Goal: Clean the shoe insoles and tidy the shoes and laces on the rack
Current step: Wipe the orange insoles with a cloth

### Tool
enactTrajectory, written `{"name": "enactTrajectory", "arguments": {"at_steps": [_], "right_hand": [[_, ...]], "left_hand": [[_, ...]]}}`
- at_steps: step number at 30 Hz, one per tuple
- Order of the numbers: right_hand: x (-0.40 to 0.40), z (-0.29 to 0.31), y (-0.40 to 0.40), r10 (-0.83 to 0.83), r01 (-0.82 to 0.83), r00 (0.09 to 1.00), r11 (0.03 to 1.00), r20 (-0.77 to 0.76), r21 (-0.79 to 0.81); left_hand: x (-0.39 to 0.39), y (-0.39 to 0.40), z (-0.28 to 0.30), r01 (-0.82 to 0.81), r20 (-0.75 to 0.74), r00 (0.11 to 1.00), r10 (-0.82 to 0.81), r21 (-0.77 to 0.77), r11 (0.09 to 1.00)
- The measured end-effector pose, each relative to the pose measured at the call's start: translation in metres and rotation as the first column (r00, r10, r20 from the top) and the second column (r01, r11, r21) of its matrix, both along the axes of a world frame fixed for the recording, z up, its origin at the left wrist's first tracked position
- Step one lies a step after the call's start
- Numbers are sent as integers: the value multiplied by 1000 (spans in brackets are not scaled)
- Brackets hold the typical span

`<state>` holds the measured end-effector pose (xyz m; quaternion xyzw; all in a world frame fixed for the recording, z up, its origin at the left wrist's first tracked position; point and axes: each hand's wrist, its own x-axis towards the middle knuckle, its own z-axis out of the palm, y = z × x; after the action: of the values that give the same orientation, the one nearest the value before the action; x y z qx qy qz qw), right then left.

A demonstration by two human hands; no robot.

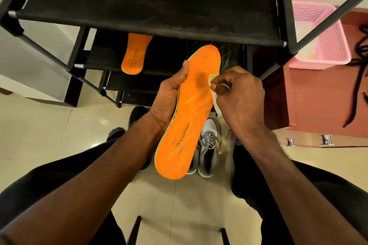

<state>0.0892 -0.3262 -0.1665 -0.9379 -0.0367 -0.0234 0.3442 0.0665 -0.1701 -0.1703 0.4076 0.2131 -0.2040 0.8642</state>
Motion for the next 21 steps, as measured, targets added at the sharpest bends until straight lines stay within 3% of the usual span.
{"name": "enactTrajectory", "arguments": {"at_steps": [3,9,14,18,21], "right_hand": [[-3,-1,2,17,-17,999,1000,32,21],[-28,-3,26,283,-293,954,949,93,117],[-15,-2,14,107,-102,987,994,117,-49],[-35,1,33,267,-280,957,951,114,129],[-37,4,31,271,-275,952,961,143,7]], "left_hand": [[-1,0,0,-35,17,999,34,32,999],[2,8,-1,-73,1,997,73,-91,993],[0,2,-2,-30,6,1000,30,-76,997],[2,8,-6,-33,0,999,33,-136,990],[1,9,-8,-26,1,1000,26,-131,991]]}}
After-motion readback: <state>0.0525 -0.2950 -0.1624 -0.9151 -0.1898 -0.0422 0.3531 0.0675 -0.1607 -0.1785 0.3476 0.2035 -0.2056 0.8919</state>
